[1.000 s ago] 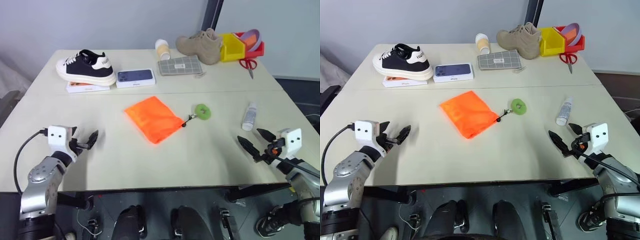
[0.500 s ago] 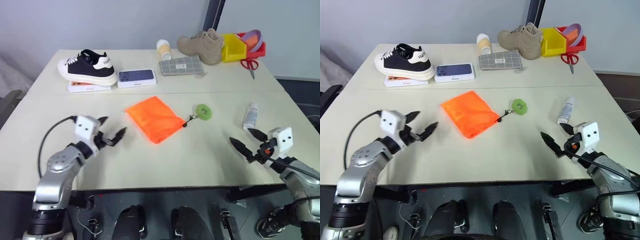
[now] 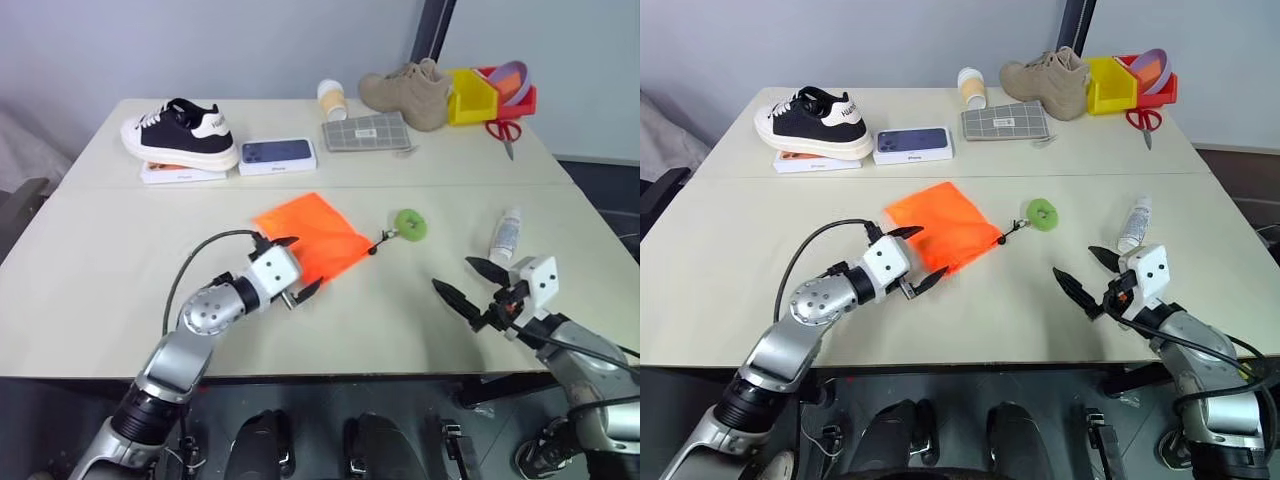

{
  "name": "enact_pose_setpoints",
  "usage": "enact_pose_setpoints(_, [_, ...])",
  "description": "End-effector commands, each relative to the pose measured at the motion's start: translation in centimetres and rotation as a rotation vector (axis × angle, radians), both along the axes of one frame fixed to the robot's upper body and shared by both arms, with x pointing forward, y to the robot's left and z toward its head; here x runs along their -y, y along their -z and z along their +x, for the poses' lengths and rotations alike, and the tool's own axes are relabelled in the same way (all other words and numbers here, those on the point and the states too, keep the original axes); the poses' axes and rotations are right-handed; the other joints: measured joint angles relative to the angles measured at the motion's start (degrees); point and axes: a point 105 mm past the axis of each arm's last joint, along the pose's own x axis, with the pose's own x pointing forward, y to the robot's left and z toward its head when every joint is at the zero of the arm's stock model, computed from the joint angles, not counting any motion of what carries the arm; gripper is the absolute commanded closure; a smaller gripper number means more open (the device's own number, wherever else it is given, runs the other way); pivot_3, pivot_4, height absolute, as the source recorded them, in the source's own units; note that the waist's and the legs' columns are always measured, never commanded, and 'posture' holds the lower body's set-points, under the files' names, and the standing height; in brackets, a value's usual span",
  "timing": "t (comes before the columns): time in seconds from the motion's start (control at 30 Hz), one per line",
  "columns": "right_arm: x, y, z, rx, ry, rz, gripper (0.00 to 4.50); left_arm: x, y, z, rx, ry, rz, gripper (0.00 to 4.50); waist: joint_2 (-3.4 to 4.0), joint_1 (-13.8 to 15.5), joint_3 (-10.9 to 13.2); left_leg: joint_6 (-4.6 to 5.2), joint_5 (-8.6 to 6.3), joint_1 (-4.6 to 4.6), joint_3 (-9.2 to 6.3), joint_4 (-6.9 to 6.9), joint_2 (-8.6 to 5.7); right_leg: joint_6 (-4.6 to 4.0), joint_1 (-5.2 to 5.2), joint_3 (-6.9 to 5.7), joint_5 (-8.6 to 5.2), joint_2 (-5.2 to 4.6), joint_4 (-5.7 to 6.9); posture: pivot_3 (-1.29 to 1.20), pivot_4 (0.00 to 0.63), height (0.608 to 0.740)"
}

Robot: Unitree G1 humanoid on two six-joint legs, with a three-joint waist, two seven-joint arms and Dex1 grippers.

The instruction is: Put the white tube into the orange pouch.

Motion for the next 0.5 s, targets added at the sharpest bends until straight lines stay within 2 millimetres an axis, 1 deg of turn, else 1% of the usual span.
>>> enact_pose_setpoints(0.03, [-0.8, -1.1, 0.0, 0.052, -0.032, -0.012, 0.06, 1.2, -0.4, 0.1, 0.02, 0.034, 0.01, 0.0, 0.0, 0.0, 0.0, 0.01, 0.0, 0.0, 0.0, 0.01, 0.0, 0.0, 0.01, 0.0, 0.0, 0.0, 0.0, 0.0, 0.15, 0.74])
enact_pose_setpoints(0.17, [-1.6, -1.0, -0.1, 0.056, -0.056, -0.021, 0.06, 1.8, -0.6, 1.0, -0.048, 0.067, -0.033, 0.0, 0.0, 0.1, 0.0, 0.02, 0.0, 0.0, -0.02, 0.08, 0.0, 0.01, 0.02, -0.02, 0.0, 0.02, 0.05, 0.0, 0.15, 0.74])
enact_pose_setpoints(0.3, [-2.3, -0.8, -0.2, 0.066, -0.07, -0.019, 0.06, 1.3, -2.2, 3.0, -0.112, 0.087, -0.101, 0.0, -0.01, 0.1, 0.0, 0.08, -0.04, -0.02, -0.04, 0.26, 0.03, 0.02, 0.07, -0.04, 0.0, 0.04, 0.11, 0.0, 0.15, 0.74])
enact_pose_setpoints(0.4, [-3.1, -0.8, -0.3, 0.087, -0.075, -0.02, 0.06, 1.1, -2.9, 3.6, -0.2, 0.198, -0.07, 0.0, 0.0, 0.0, 0.0, 0.1, -0.06, -0.04, -0.08, 0.4, 0.06, 0.03, 0.09, -0.08, 0.0, 0.09, 0.18, 0.0, 0.15, 0.74])
enact_pose_setpoints(0.5, [-3.7, -0.7, -0.3, 0.104, -0.07, -0.012, 0.06, 0.8, -3.4, 4.1, -0.261, 0.252, -0.051, 0.0, 0.0, -0.1, 0.0, 0.11, -0.06, -0.03, -0.08, 0.43, 0.06, 0.04, 0.12, -0.09, 0.0, 0.11, 0.19, 0.0, 0.15, 0.74])
